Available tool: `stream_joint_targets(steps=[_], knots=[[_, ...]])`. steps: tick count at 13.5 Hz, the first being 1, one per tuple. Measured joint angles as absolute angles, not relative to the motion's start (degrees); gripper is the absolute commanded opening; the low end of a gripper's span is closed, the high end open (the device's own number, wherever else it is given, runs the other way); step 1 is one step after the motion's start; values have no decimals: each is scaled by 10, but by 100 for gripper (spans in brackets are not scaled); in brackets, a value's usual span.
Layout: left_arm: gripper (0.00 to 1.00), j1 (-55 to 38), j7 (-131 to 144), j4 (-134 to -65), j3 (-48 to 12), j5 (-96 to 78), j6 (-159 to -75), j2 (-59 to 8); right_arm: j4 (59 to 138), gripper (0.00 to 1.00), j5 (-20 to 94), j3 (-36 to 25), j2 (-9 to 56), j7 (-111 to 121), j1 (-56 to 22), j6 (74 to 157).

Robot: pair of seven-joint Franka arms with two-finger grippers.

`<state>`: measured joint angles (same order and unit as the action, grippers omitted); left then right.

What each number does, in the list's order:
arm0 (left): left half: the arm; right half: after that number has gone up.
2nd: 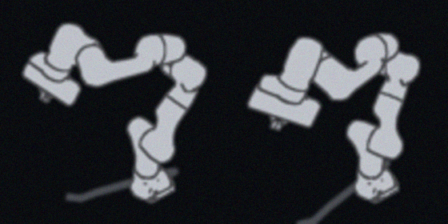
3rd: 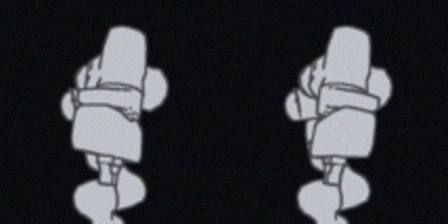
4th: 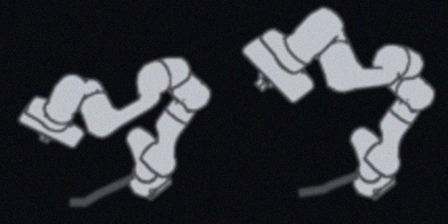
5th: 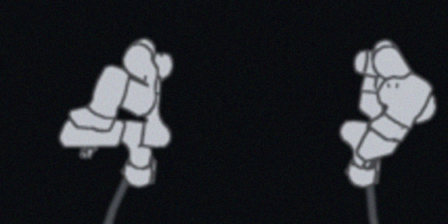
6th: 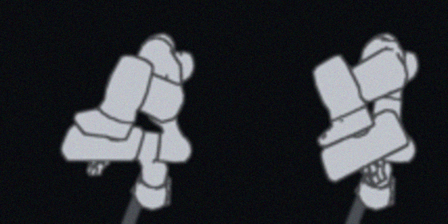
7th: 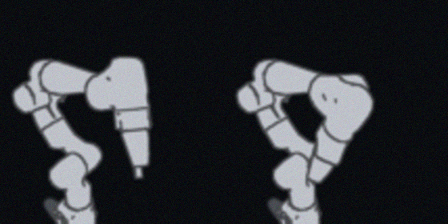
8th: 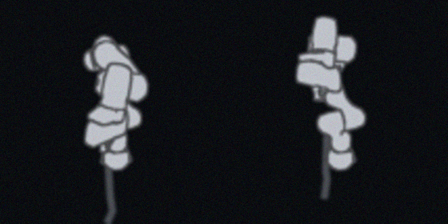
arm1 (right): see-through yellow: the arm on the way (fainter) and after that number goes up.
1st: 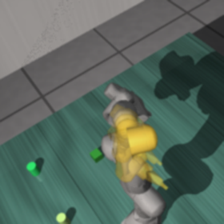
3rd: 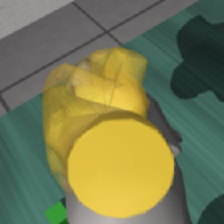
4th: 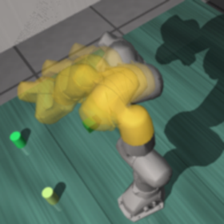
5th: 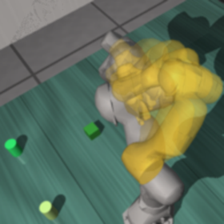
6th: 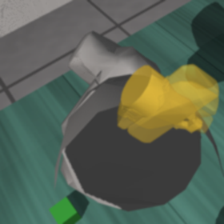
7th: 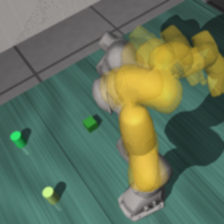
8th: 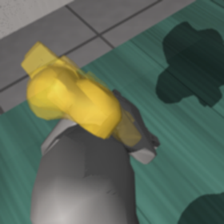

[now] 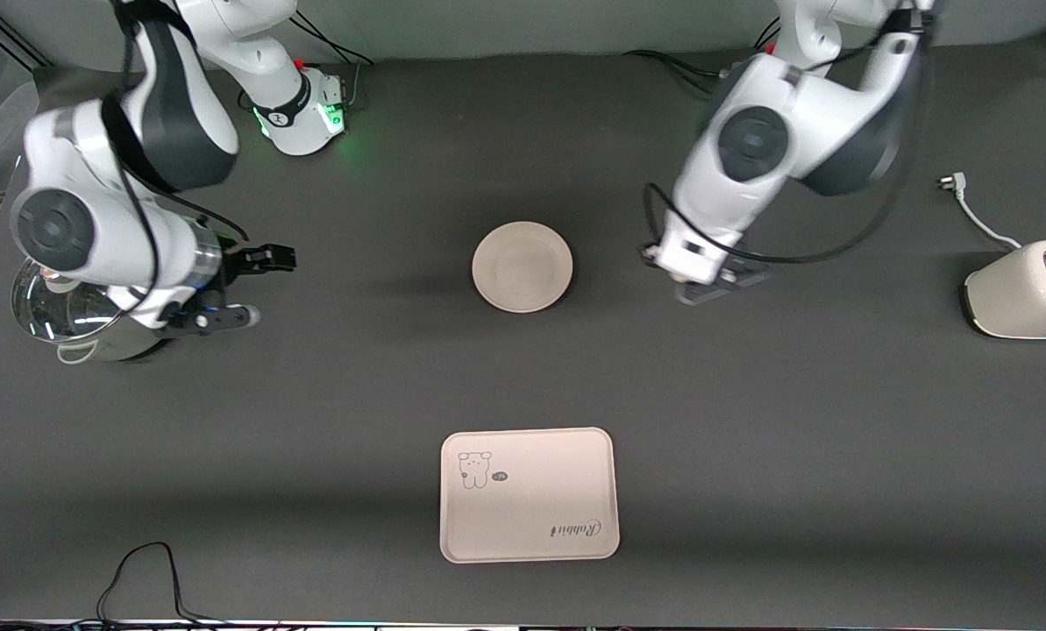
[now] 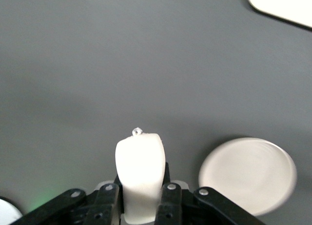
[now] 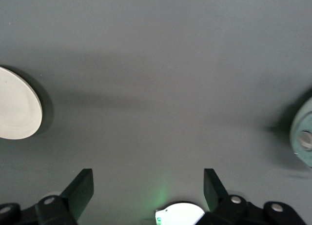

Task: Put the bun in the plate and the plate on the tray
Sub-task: 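Carry the bun over the plate with the left gripper while the right gripper approaches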

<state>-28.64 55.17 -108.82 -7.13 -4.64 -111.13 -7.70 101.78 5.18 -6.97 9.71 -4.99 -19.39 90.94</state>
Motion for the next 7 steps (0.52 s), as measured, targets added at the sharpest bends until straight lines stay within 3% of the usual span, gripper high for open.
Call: stream_joint_targets(steps=[5,7], knots=[[28,-435,710,-1089,-71,-51,-1310,-196,1017,100,86,-70,156,-50,-197,930],[29,-473,748,-1075,-71,-33,-1350,-259,1017,100,95,-70,173,-49,-207,933]])
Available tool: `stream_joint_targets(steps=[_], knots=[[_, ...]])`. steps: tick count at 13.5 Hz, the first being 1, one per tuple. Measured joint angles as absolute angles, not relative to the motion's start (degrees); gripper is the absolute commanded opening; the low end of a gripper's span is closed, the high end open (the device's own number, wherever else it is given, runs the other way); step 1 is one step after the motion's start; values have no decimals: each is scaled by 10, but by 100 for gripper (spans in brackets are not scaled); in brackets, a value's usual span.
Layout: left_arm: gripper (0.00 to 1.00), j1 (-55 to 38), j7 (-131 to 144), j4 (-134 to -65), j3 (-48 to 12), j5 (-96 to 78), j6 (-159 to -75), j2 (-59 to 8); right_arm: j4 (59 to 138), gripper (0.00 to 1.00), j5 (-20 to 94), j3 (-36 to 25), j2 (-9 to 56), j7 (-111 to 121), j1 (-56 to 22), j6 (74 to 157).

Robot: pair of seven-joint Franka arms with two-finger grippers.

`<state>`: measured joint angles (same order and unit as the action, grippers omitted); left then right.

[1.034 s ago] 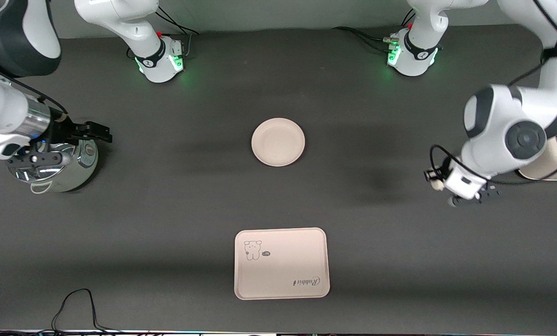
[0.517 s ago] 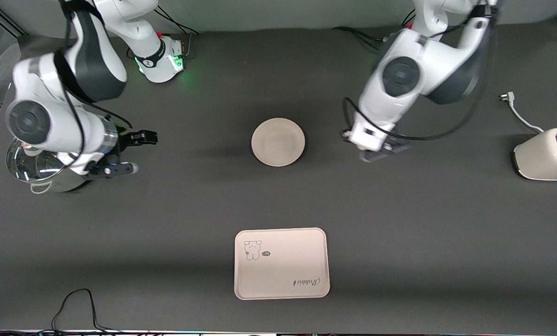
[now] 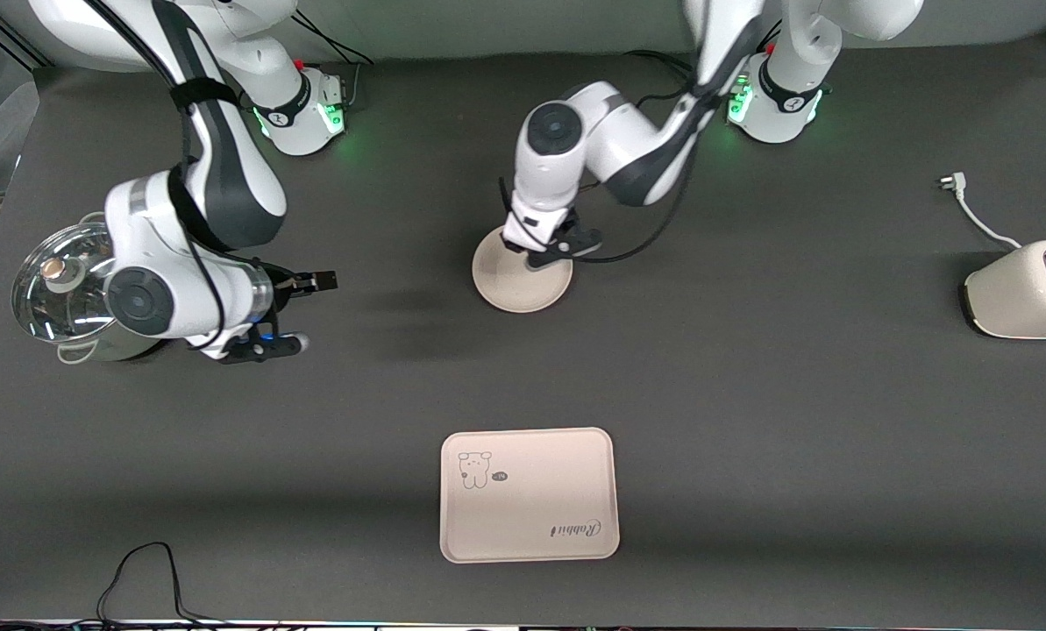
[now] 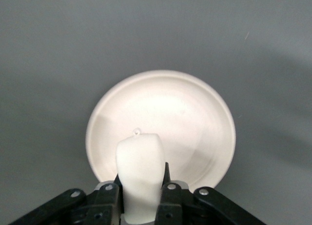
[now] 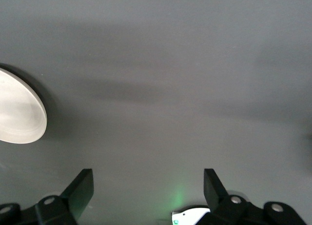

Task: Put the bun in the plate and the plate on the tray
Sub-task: 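Carry the bun over the plate with the left gripper while the right gripper approaches, then release the bun onto the plate and withdraw the left gripper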

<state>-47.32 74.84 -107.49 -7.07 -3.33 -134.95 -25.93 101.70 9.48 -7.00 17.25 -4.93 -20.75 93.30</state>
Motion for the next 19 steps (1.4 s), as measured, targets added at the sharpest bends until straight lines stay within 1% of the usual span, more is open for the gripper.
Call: stream_joint_targets(steps=[2,3,4,5,6,7,11,13,14,16,17,19], knots=[[31,-489,785,-1042,-70,5,-1358,-319,1019,100,97,-70,186,-41,-211,934],[40,-491,790,-1026,-70,15,-1362,-342,1021,100,97,-70,192,-37,-211,935],[53,-492,791,-1015,-69,18,-1370,-359,1021,100,98,-70,195,-35,-211,937],[80,-492,791,-1010,-68,22,-1376,-371,1021,100,98,-70,199,-35,-211,943],[92,-492,791,-1006,-68,27,-1379,-378,1022,100,98,-71,201,-34,-211,946],[100,-492,791,-1005,-68,32,-1379,-379,1023,100,98,-71,202,-34,-211,946],[100,-492,792,-999,-67,38,-1376,-378,1033,100,98,-71,202,-34,-211,948],[100,-491,792,-990,-63,39,-1348,-364,1055,100,111,-71,201,-34,-211,974],[100,-490,791,-982,-61,39,-1312,-344,1073,100,129,-71,199,-33,-211,995],[100,-471,766,-969,-57,37,-1223,-282,1110,100,145,-70,191,-32,-215,1038],[100,-448,735,-966,-56,29,-1176,-243,1125,100,152,-70,186,-32,-222,1057],[100,-370,624,-960,-52,-3,-1081,-162,1150,100,179,-70,179,-32,-240,1094]])
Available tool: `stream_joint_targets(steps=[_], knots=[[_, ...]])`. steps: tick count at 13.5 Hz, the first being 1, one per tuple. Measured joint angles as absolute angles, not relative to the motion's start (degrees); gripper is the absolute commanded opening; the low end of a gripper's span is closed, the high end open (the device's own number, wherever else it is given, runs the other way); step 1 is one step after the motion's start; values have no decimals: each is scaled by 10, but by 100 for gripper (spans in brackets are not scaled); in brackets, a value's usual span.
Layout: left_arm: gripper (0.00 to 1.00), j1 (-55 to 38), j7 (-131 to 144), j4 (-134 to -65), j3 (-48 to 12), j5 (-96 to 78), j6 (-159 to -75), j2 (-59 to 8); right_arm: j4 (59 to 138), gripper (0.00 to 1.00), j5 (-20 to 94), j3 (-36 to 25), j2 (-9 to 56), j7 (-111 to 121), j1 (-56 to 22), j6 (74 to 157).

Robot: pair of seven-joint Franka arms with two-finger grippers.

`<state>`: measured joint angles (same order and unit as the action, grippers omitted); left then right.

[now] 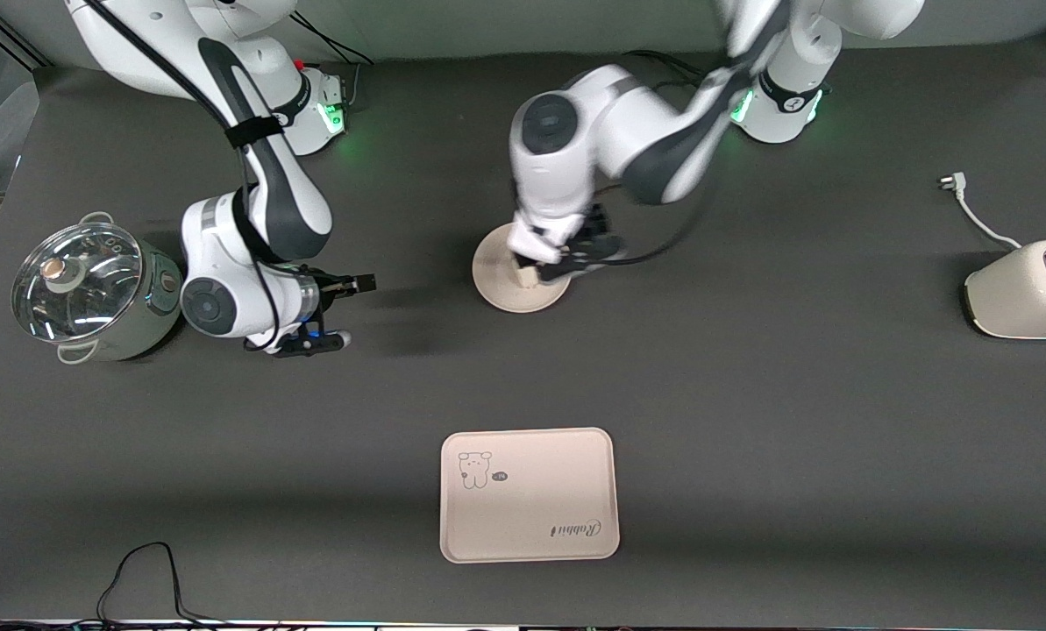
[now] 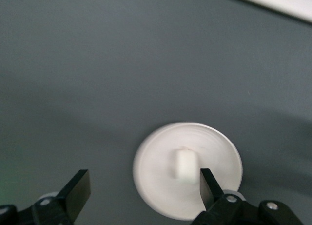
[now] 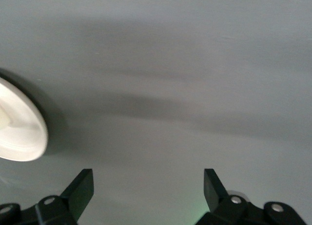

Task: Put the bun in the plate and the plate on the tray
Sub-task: 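Release the bun onto the plate and withdraw the left gripper, then grasp the plate rim with the right gripper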

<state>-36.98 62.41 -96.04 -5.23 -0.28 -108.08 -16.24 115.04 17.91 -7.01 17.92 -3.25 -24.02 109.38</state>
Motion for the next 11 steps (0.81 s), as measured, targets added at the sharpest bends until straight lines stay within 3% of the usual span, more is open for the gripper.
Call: stream_joint_targets(steps=[2,5,11], knots=[[100,-251,465,-950,-45,-17,-967,-83,1173,100,218,-70,176,-45,-264,1141],[100,-149,285,-943,-38,26,-901,-39,1199,100,226,-70,177,-141,-315,1198],[100,7,11,-942,-36,67,-885,2,1236,100,229,-70,203,-283,-412,1298]])
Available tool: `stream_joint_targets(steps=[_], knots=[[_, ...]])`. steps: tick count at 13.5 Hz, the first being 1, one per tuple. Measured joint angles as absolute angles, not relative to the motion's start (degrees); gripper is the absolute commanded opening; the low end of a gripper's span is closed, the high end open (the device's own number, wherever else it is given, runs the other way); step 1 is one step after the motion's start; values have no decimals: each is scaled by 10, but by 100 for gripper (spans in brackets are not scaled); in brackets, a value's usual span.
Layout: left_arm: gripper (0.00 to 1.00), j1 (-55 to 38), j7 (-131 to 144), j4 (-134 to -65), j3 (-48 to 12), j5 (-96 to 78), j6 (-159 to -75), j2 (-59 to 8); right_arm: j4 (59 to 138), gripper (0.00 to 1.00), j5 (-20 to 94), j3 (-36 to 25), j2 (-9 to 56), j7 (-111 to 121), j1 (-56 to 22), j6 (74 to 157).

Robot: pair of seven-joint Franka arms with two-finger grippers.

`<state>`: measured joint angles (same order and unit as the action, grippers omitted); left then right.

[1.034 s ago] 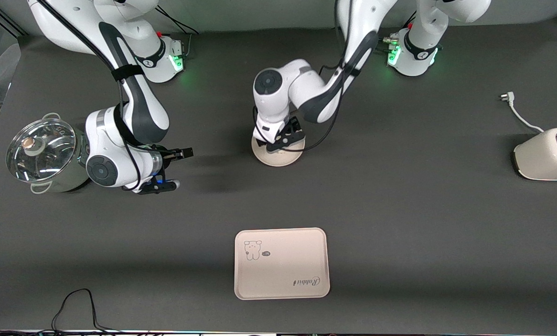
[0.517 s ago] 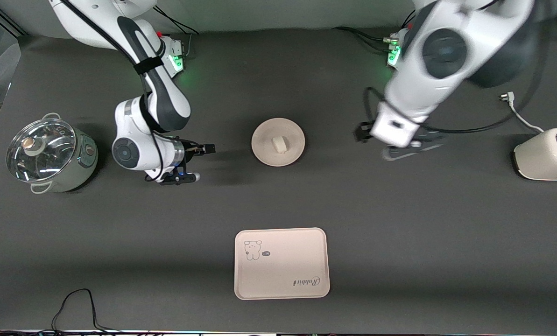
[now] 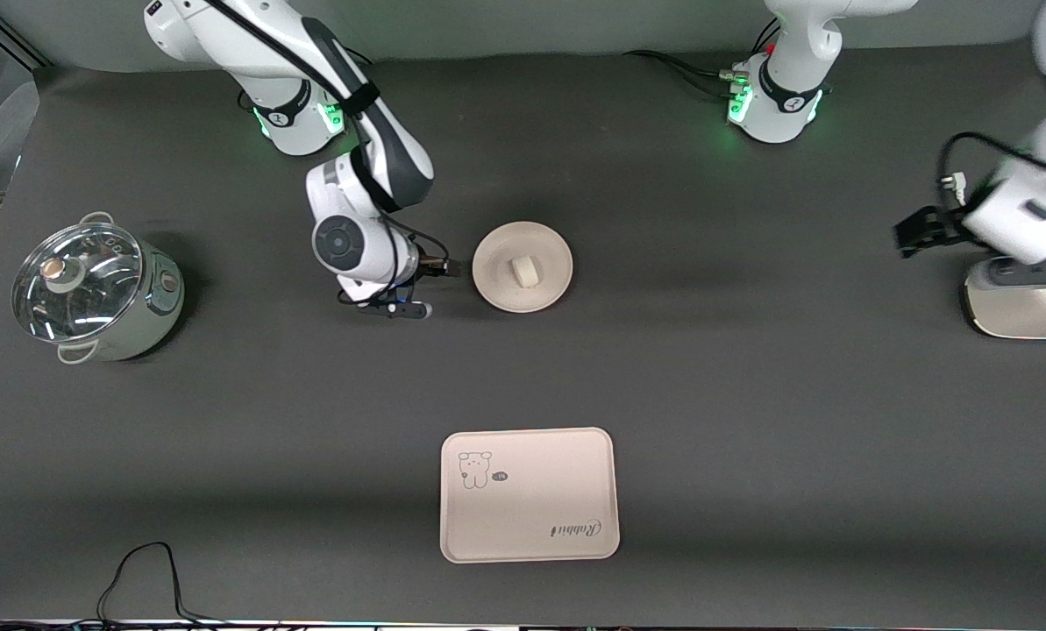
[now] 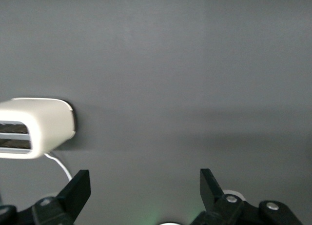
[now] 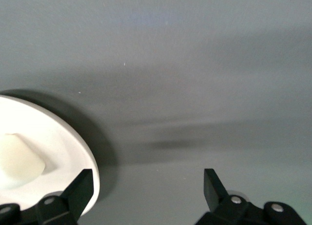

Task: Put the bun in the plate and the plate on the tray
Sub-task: 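Grasp the plate rim with the right gripper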

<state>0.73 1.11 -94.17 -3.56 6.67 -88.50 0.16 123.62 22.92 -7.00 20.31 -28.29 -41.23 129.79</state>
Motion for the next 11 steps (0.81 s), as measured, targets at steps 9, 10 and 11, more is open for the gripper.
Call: stream_joint_targets(steps=[9,10,11], knots=[[100,48,-32,-1017,-33,55,-1006,1,1238,99,273,-70,233,-375,-489,1381],[100,52,-34,-1018,-33,48,-1009,2,1238,97,274,-70,240,-379,-497,1388],[100,56,-37,-1016,-32,36,-1009,4,1238,94,274,-70,247,-382,-504,1399]])
